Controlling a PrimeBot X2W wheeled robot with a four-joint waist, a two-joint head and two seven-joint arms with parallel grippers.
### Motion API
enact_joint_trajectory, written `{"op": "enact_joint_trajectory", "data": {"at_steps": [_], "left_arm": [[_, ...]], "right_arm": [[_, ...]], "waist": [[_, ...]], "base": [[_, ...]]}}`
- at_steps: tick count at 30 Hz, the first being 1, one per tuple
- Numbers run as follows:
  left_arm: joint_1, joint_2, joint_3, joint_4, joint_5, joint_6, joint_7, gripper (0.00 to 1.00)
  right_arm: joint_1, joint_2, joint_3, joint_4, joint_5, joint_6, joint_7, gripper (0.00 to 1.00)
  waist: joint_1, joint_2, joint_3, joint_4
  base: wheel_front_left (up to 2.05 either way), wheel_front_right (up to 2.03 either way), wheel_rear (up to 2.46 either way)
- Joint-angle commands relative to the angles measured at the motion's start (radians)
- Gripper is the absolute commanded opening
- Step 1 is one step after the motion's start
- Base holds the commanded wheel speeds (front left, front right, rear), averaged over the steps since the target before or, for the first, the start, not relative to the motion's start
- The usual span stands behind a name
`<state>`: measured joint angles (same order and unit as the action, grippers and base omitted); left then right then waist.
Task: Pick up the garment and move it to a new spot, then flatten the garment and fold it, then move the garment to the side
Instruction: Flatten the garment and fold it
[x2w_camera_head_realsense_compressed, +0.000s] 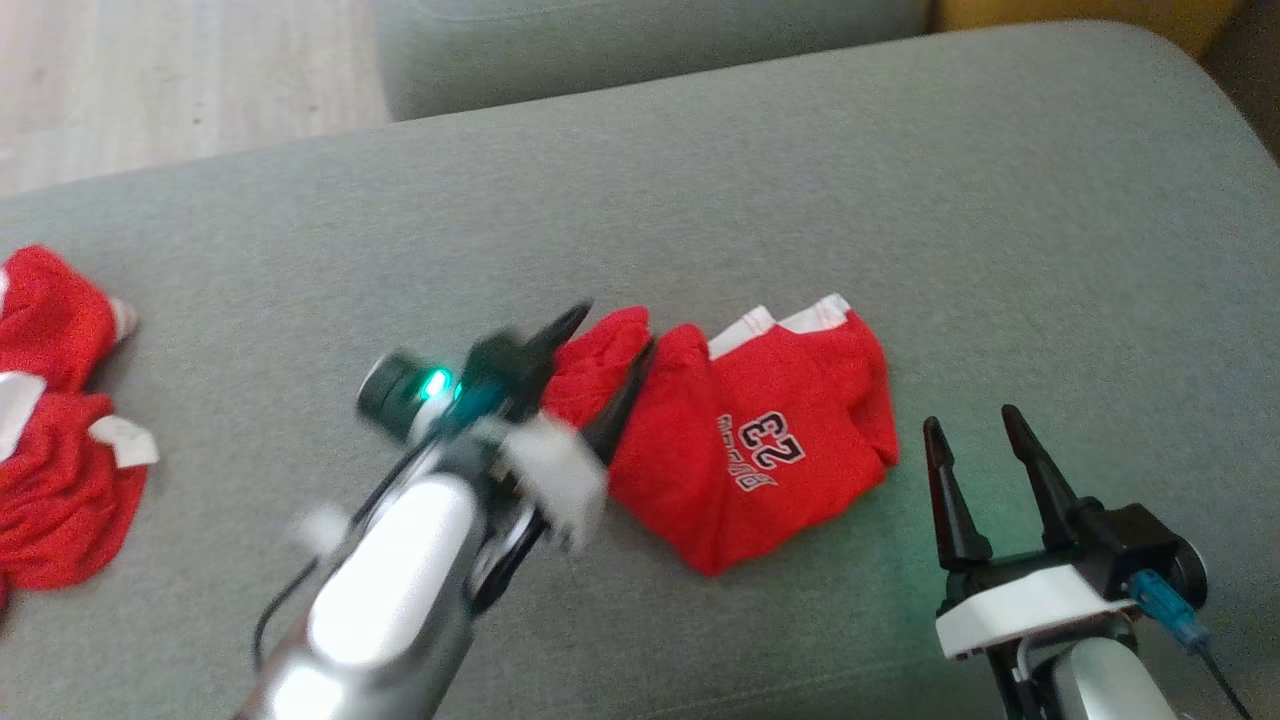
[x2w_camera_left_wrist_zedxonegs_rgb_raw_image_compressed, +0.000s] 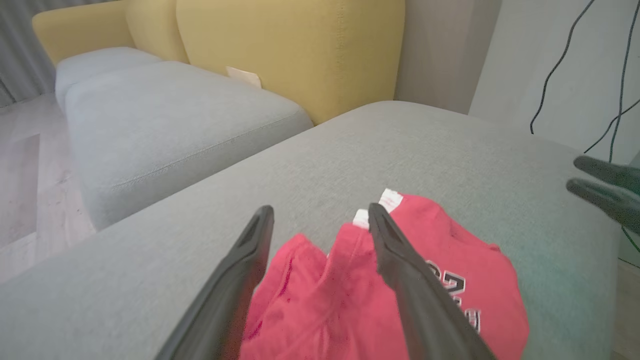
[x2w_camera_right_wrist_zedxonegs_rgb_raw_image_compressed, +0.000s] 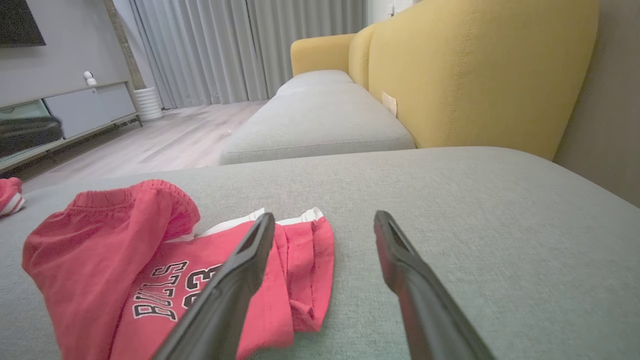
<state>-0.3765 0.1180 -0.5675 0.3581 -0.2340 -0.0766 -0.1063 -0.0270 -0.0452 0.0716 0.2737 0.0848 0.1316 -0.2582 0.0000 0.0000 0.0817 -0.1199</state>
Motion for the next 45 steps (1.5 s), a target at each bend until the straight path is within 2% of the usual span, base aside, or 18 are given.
{"op": "enact_joint_trajectory", "data": {"at_steps": [1,2,5,6,10,14,16,17,18,22,26,30,37,42,43,45], "left_arm": [[-0.118,-0.018,0.008,0.003,0.020,-0.003,0.061,1.00],[-0.196,-0.041,-0.018,0.042,0.021,-0.005,0.120,1.00],[-0.290,-0.059,-0.053,0.126,0.020,0.005,0.230,1.00],[-0.290,-0.059,-0.053,0.126,0.020,0.005,0.230,1.00],[-0.366,-0.066,-0.098,0.235,0.000,0.008,0.371,1.00],[-0.405,-0.067,-0.136,0.333,-0.015,-0.001,0.444,1.00],[-0.407,-0.067,-0.166,0.371,-0.047,-0.021,0.468,1.00],[-0.407,-0.067,-0.177,0.374,-0.057,-0.026,0.471,0.47],[-0.408,-0.067,-0.185,0.371,-0.066,-0.029,0.465,0.00],[-0.411,-0.068,-0.205,0.325,-0.102,-0.042,0.360,0.00],[-0.425,-0.059,-0.220,0.271,-0.096,-0.048,0.193,0.00],[-0.398,-0.027,-0.216,0.204,-0.087,-0.045,0.035,0.00],[-0.166,0.101,-0.259,0.077,-0.148,-0.051,-0.045,0.00],[-0.004,0.152,-0.244,0.016,-0.258,-0.052,-0.086,0.00],[0.021,0.157,-0.240,0.014,-0.278,-0.052,-0.085,0.14],[0.062,0.162,-0.231,0.007,-0.315,-0.052,-0.078,0.73]], "right_arm": [[-0.034,-0.005,0.032,-0.025,-0.001,-0.001,-0.004,1.00],[-0.039,-0.005,0.033,-0.025,0.002,-0.001,-0.004,1.00],[-0.041,-0.005,0.029,-0.024,0.001,-0.001,-0.004,1.00],[-0.041,-0.005,0.029,-0.024,0.001,-0.001,-0.004,1.00],[-0.042,-0.005,0.021,-0.023,0.005,-0.001,-0.004,1.00],[-0.043,-0.005,0.023,-0.027,0.012,-0.001,-0.004,1.00],[-0.046,-0.005,0.021,-0.030,0.018,-0.001,-0.004,1.00],[-0.047,-0.005,0.018,-0.032,0.021,-0.001,-0.004,1.00],[-0.047,-0.005,0.016,-0.034,0.021,-0.001,-0.004,1.00],[-0.043,-0.005,0.006,-0.036,0.016,-0.001,-0.004,1.00],[-0.039,-0.005,-0.002,-0.033,0.007,-0.001,-0.004,1.00],[-0.040,-0.005,-0.010,-0.035,0.001,-0.001,-0.004,1.00],[-0.047,-0.005,-0.020,-0.040,-0.005,-0.001,-0.004,1.00],[-0.046,-0.005,-0.017,-0.040,-0.007,-0.001,-0.004,1.00],[-0.047,-0.005,-0.016,-0.040,-0.006,-0.001,-0.004,1.00],[-0.047,-0.005,-0.018,-0.040,-0.006,-0.001,-0.004,1.00]], "waist": [[0.0000,0.0000,0.016,-0.030],[0.0000,0.0000,0.027,-0.053],[0.0000,0.0000,0.046,-0.086],[0.0000,0.0000,0.046,-0.086],[0.0000,0.0000,0.064,-0.117],[0.0000,0.0000,0.076,-0.128],[0.0000,0.0000,0.083,-0.122],[0.0000,0.0000,0.085,-0.115],[0.0000,0.0000,0.086,-0.107],[0.0000,0.0000,0.087,-0.061],[0.0000,0.0000,0.077,-0.004],[0.0000,0.0000,0.071,0.052],[0.0000,0.0000,0.084,0.119],[0.0000,0.0000,0.091,0.137],[0.0000,0.0000,0.091,0.138],[0.0000,0.0000,0.090,0.138]], "base": [[0.00,0.00,0.00],[0.00,0.00,0.00],[0.00,0.00,0.00],[0.00,0.00,0.00],[0.00,0.00,0.00],[0.00,0.00,0.00],[0.00,0.00,0.00],[0.00,0.00,0.00],[0.00,0.00,0.00],[0.00,0.00,0.00],[0.00,0.00,0.00],[0.00,0.00,0.00],[0.00,0.00,0.00],[0.00,0.00,0.00],[0.00,0.00,0.00],[0.00,0.00,0.00]]}}
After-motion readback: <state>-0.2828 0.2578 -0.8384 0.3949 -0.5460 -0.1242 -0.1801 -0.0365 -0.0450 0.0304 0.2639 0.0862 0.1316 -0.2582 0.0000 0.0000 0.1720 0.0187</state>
